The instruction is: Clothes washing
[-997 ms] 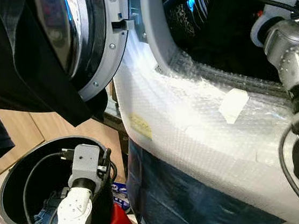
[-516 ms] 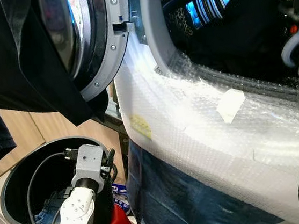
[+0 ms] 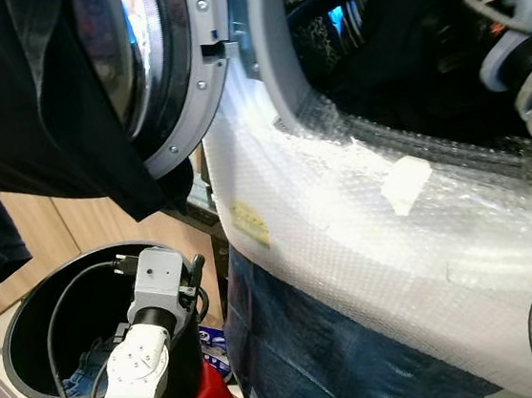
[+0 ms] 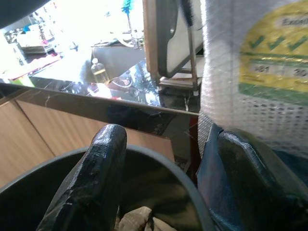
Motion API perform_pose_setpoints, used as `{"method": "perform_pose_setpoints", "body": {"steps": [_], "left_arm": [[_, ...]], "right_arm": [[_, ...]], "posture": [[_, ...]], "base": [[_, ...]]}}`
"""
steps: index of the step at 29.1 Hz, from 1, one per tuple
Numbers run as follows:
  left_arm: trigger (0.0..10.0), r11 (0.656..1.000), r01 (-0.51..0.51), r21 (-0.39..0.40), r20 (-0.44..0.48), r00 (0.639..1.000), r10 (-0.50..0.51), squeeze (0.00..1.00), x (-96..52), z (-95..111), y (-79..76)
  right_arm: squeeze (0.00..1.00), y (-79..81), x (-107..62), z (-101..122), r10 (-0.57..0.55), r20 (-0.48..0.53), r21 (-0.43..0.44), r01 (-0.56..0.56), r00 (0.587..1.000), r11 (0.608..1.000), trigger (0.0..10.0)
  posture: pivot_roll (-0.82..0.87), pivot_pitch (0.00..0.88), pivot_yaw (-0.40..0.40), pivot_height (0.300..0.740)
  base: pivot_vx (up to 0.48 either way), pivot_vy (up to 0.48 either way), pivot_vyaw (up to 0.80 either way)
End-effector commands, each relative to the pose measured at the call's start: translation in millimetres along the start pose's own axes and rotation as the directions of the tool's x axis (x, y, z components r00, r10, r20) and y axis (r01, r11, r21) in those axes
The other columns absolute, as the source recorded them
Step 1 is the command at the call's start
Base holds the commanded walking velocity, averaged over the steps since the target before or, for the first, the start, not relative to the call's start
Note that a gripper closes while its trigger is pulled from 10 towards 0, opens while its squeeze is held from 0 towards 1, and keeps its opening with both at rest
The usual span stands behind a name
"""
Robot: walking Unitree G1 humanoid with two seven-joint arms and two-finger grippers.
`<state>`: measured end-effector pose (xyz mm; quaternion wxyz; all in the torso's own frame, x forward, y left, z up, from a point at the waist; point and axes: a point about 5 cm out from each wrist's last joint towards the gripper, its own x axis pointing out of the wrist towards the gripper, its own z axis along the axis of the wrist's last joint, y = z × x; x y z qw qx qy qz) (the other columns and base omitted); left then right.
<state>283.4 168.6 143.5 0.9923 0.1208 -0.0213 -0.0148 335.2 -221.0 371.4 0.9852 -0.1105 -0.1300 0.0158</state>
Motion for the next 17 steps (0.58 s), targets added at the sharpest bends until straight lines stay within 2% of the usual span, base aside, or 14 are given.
{"method": "perform_pose_setpoints", "body": {"steps": [1,3,6,10,13,17], "left_arm": [[10.0,1.000,-0.006,0.004,-0.005,1.000,0.006,0.00,-1.4,0,0.2],[10.0,1.000,0.001,0.001,-0.003,1.000,-0.001,0.00,-1.1,0,-1.6],[10.0,1.000,0.015,0.003,0.005,1.000,-0.015,0.00,0.2,3,-3.7],[10.0,1.000,0.018,0.002,0.006,1.000,-0.018,0.00,2.1,3,-5.2],[10.0,1.000,0.021,0.002,0.006,1.000,-0.021,0.00,1.7,2,-5.6],[10.0,0.999,0.050,-0.001,0.000,0.999,-0.050,0.00,3.5,1,-10.6]], "right_arm": [[0.00,-18.2,-4.8,-14,-0.113,-0.090,-0.103,0.104,0.989,0.989,10.0],[0.00,-27.1,-6.0,-17,-0.160,-0.098,-0.131,0.147,0.982,0.980,10.0],[0.00,-34.6,-9.6,-14,-0.196,-0.090,-0.118,0.185,0.976,0.976,10.0],[0.00,-44.7,-23.7,-9,-0.203,-0.100,-0.200,0.180,0.974,0.963,10.0],[0.00,-47.3,-27.0,-8,-0.208,-0.105,-0.214,0.182,0.972,0.960,10.0],[0.00,-51.9,-45.1,-7,-0.145,-0.132,-0.151,0.125,0.980,0.981,10.0]], "posture": [[0.06,0.004,-0.096,0.740],[0.06,0.000,-0.097,0.740],[0.06,0.000,-0.097,0.740],[0.05,0.000,-0.094,0.740],[0.04,0.000,-0.091,0.740],[0.01,0.005,-0.086,0.740]], "base": [[0.000,0.000,0.00],[0.000,0.000,0.00],[0.000,0.000,0.00],[0.000,0.000,0.00],[0.000,0.000,0.00],[0.000,0.000,0.00]]}}
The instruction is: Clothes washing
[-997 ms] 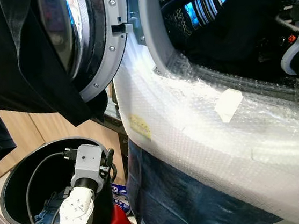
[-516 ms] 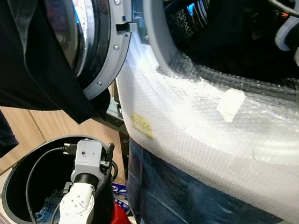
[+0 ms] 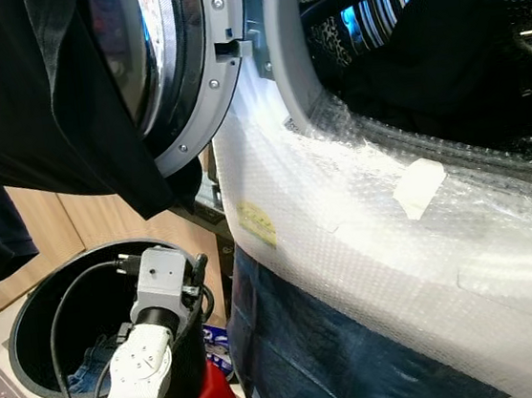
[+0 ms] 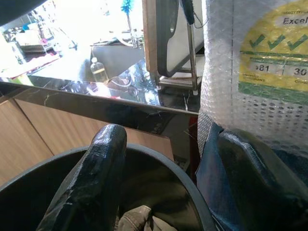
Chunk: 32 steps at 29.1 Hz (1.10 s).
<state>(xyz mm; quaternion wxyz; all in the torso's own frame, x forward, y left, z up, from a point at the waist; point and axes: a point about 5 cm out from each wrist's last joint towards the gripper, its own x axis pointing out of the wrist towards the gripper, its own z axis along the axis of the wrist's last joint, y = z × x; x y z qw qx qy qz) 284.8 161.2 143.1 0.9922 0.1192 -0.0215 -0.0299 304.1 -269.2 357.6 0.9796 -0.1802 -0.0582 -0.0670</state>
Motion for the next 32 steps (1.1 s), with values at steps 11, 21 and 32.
{"method": "perform_pose_setpoints", "body": {"steps": [11,21,32], "left_arm": [[10.0,0.999,0.037,0.010,0.006,0.999,-0.037,0.00,7.1,3,-4.0],[10.0,0.999,0.039,0.009,0.020,0.999,-0.039,0.00,9.3,6,-6.7],[10.0,1.000,0.026,-0.001,0.028,0.999,-0.025,0.00,12.2,8,-7.6]], "right_arm": [[0.00,19.3,-27.5,37,0.264,0.232,0.319,-0.330,0.936,0.889,10.0],[0.00,86.4,-35.7,40,0.477,0.329,0.468,-0.580,0.815,0.667,10.0],[0.00,135.3,-28.0,54,0.571,0.278,0.470,-0.627,0.773,0.621,10.0]], "posture": [[0.00,0.026,-0.072,0.740],[0.02,0.044,-0.085,0.740],[0.03,0.047,-0.101,0.740]], "base": [[0.000,0.000,0.00],[0.000,0.000,0.00],[0.000,0.000,0.00]]}}
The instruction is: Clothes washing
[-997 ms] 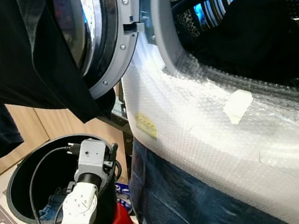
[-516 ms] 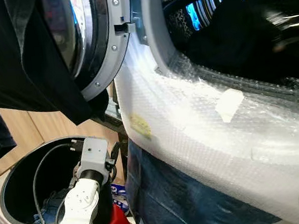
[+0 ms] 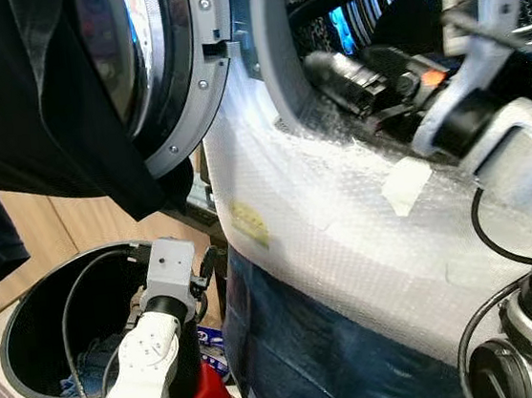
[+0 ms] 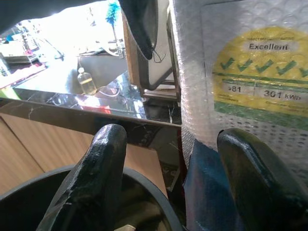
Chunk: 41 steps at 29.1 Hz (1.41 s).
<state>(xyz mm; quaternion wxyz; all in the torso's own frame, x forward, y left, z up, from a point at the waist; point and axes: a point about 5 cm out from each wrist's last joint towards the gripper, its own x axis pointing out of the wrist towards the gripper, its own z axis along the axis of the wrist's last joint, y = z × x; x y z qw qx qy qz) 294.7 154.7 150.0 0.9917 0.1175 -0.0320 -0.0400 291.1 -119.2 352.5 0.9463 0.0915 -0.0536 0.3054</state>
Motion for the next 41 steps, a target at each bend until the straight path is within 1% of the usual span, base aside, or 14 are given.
{"method": "perform_pose_setpoints", "body": {"steps": [1,7,8,9,10,11,12,16,20,23,28,34,39,41], "left_arm": [[10.0,1.000,0.006,-0.003,0.005,1.000,-0.006,0.00,1.3,1,-4.0],[10.0,1.000,0.003,-0.009,0.001,1.000,-0.003,0.00,-0.1,0,-5.8],[10.0,1.000,0.003,-0.013,0.000,1.000,-0.003,0.00,-0.5,0,-6.7],[10.0,1.000,0.003,-0.014,-0.001,1.000,-0.003,0.00,-0.8,0,-7.0],[10.0,1.000,0.002,-0.016,-0.002,1.000,-0.002,0.00,-0.9,0,-7.2],[10.0,1.000,0.001,-0.017,-0.002,1.000,-0.001,0.00,-1.0,0,-7.4],[10.0,1.000,-0.005,-0.021,-0.004,1.000,0.005,0.00,-1.6,0,-7.2],[10.0,1.000,-0.008,-0.020,-0.008,1.000,0.008,0.00,-2.8,-2,-6.3],[10.0,0.999,-0.021,-0.026,-0.014,1.000,0.020,0.00,-3.9,-3,-5.7],[10.0,0.999,-0.022,-0.031,-0.015,1.000,0.022,0.00,-5.0,-2,-6.8],[10.0,0.998,-0.044,-0.033,-0.041,0.998,0.042,0.00,-9.0,-5,-4.0],[10.0,0.999,-0.039,-0.021,-0.049,0.998,0.038,0.00,-9.4,-6,-2.2],[10.0,0.999,-0.038,-0.013,-0.057,0.998,0.038,0.00,-7.9,-5,-1.0],[10.0,0.999,-0.037,-0.011,-0.058,0.998,0.037,0.00,-7.9,-5,-0.9]], "right_arm": [[0.00,-2.3,5.1,5,-0.042,0.010,0.001,0.042,0.999,0.999,10.0],[0.00,-8.5,24.3,1,-0.140,-0.026,-0.007,0.140,0.990,0.990,10.0],[0.00,-19.5,30.2,5,-0.259,0.000,-0.043,0.259,0.966,0.965,10.0],[0.00,-25.4,31.5,8,-0.319,0.017,-0.108,0.319,0.948,0.942,10.0],[0.00,-29.2,32.4,11,-0.357,0.031,-0.154,0.357,0.934,0.921,10.0],[0.00,-32.2,33.4,13,-0.369,0.032,-0.160,0.369,0.929,0.915,10.0],[0.00,-39.1,35.2,17,-0.393,0.029,-0.125,0.393,0.919,0.911,10.0],[0.00,-54.0,38.6,20,-0.463,0.012,-0.083,0.463,0.886,0.883,10.0],[0.00,-63.4,42.7,24,-0.503,0.020,-0.100,0.502,0.864,0.859,10.0],[0.00,-78.1,48.5,28,-0.522,0.006,-0.101,0.520,0.853,0.848,10.0],[0.00,-86.6,58.8,18,-0.489,-0.093,0.078,0.496,0.867,0.865,10.0],[0.00,-107.8,71.1,20,-0.531,-0.094,0.071,0.538,0.842,0.840,10.0],[0.00,-128.0,63.1,27,-0.620,-0.055,0.037,0.622,0.783,0.782,10.0],[0.00,-130.1,61.7,28,-0.631,-0.048,0.035,0.632,0.775,0.774,10.0]], "posture": [[0.03,0.047,-0.104,0.740],[0.03,0.049,-0.109,0.740],[0.04,0.049,-0.107,0.740],[0.04,0.049,-0.107,0.740],[0.04,0.048,-0.107,0.740],[0.04,0.048,-0.108,0.740],[0.03,0.048,-0.109,0.740],[0.03,0.048,-0.111,0.740],[0.03,0.052,-0.113,0.740],[0.04,0.051,-0.113,0.740],[0.05,0.034,-0.108,0.740],[0.07,0.025,-0.100,0.740],[0.08,0.019,-0.095,0.740],[0.09,0.018,-0.094,0.740]], "base": [[0.000,0.000,0.00],[0.000,0.000,0.00],[0.000,0.000,0.00],[0.000,0.000,0.00],[0.000,0.000,0.00],[0.000,0.000,0.00],[0.000,0.000,0.00],[0.000,0.000,0.00],[0.000,0.000,0.00],[0.000,0.000,0.00],[0.000,0.000,0.00],[0.000,0.000,0.00],[0.000,0.000,0.00],[0.000,0.000,0.00]]}}
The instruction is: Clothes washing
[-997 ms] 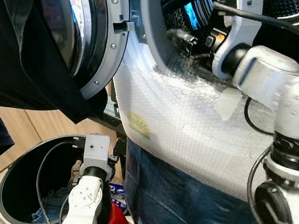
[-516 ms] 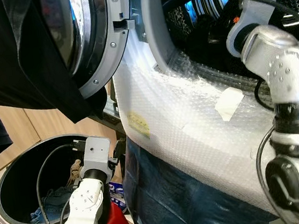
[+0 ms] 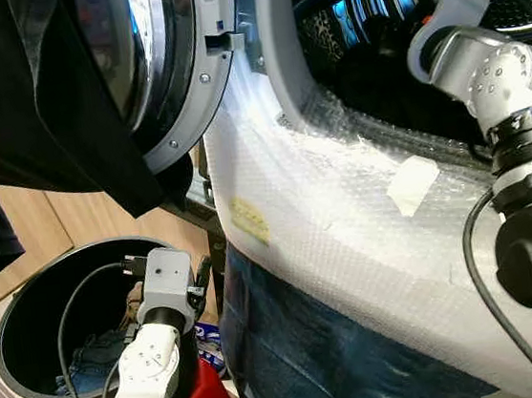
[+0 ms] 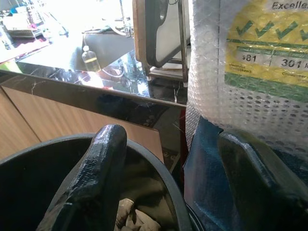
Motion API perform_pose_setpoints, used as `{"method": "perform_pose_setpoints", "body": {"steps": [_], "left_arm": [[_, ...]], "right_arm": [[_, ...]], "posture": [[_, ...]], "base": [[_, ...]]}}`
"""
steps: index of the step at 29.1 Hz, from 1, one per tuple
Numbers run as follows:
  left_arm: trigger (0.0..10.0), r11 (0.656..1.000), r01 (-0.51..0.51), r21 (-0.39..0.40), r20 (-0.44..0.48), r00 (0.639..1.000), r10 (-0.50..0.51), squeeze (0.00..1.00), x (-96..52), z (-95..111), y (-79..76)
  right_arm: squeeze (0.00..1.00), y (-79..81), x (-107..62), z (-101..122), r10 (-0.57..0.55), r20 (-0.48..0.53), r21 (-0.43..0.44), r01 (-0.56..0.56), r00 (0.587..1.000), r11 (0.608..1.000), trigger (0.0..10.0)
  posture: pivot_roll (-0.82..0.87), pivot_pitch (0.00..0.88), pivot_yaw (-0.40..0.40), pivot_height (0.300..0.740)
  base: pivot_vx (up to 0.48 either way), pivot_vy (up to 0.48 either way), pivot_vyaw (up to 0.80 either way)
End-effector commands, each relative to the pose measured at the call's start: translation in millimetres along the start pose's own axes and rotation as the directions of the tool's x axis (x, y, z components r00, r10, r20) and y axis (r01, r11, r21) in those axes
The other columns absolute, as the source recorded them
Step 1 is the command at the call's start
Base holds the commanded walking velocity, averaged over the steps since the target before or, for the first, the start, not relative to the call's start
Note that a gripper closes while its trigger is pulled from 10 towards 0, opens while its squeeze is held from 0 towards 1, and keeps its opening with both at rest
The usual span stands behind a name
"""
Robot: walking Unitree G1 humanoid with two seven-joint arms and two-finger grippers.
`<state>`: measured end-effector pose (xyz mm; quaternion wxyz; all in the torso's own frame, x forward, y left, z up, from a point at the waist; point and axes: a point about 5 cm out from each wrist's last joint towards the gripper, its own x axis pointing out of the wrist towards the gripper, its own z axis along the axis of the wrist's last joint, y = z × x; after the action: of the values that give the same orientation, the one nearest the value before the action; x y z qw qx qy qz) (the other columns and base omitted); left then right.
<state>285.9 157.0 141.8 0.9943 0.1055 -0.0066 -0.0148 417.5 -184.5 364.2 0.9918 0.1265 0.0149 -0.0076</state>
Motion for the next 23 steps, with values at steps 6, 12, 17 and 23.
{"method": "perform_pose_setpoints", "body": {"steps": [6,12,17,23], "left_arm": [[10.0,1.000,0.011,0.018,-0.009,1.000,-0.011,0.00,2.0,3,-0.7],[10.0,1.000,0.019,0.019,-0.016,1.000,-0.019,0.00,1.3,2,-1.3],[10.0,1.000,0.023,0.018,-0.016,1.000,-0.022,0.00,1.5,3,-2.7],[10.0,0.999,0.032,0.011,-0.005,0.999,-0.032,0.00,4.1,5,-6.3]], "right_arm": [[0.00,-40.5,-2.8,18,-0.211,0.116,-0.089,0.222,0.971,0.971,10.0],[0.00,-74.0,-13.8,35,-0.398,0.245,-0.154,0.441,0.884,0.884,10.0],[0.00,-67.8,-13.6,41,-0.355,0.256,-0.106,0.392,0.899,0.914,10.0],[0.00,-32.3,-12.9,60,-0.174,0.320,-0.090,0.213,0.931,0.973,10.0]], "posture": [[0.09,0.004,-0.092,0.740],[0.09,0.010,-0.089,0.740],[0.08,0.014,-0.092,0.740],[0.07,0.015,-0.092,0.740]], "base": [[0.000,0.000,0.00],[0.000,0.000,0.00],[0.000,0.000,0.00],[0.000,0.000,0.00]]}}
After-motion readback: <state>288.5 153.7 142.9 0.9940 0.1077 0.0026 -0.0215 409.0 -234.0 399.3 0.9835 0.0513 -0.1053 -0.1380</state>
